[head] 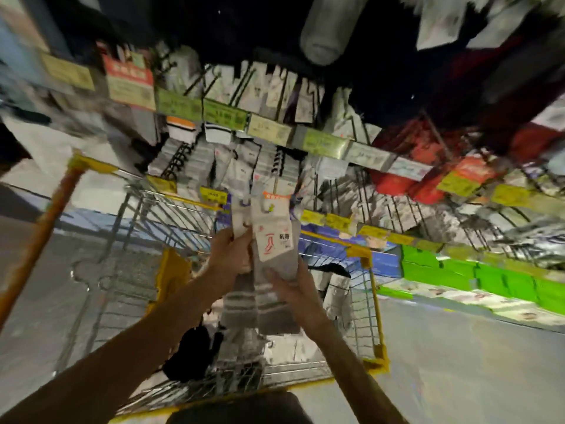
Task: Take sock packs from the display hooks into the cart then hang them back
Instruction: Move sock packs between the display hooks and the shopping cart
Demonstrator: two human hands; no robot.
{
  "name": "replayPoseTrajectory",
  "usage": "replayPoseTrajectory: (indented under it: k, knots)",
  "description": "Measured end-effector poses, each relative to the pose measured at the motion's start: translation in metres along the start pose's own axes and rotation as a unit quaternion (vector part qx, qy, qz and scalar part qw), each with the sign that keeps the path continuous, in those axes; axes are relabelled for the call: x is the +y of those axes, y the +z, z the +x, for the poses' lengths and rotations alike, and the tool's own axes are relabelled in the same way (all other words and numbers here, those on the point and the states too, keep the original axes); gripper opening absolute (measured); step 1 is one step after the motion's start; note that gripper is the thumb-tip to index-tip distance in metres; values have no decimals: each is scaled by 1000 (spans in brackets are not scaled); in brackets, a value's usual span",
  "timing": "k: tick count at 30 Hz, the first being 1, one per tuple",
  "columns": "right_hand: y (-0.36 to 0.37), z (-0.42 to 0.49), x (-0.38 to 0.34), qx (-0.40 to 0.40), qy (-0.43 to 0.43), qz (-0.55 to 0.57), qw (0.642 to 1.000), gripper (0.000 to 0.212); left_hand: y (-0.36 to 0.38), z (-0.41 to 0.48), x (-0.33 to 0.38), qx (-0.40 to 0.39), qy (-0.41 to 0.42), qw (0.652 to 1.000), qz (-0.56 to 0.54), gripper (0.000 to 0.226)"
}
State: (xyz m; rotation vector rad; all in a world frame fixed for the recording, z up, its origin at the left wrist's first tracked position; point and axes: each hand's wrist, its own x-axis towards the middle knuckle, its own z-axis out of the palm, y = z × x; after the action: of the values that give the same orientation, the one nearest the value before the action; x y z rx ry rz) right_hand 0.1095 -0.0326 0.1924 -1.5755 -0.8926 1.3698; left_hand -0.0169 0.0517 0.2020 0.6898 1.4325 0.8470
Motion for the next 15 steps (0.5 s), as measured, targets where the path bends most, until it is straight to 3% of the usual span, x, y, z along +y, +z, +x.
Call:
replayPoseTrajectory:
  k: [3,7,11,15]
  knots:
    - [-9,-13,-32,44,-9,16,999,28,15,-19,31,-27,44,999,12,23]
    - [-12,-33,-78,59,-34,31,997,43,18,-50,64,-54,89,993,55,16]
    - [-8,-56,-111,56,-48,60,995,32,12,-83,90,-82,99,991,31,7]
    - [0,-67,-122,71,-54,99,991,26,-7,-98,105,-139,91,985,50,24]
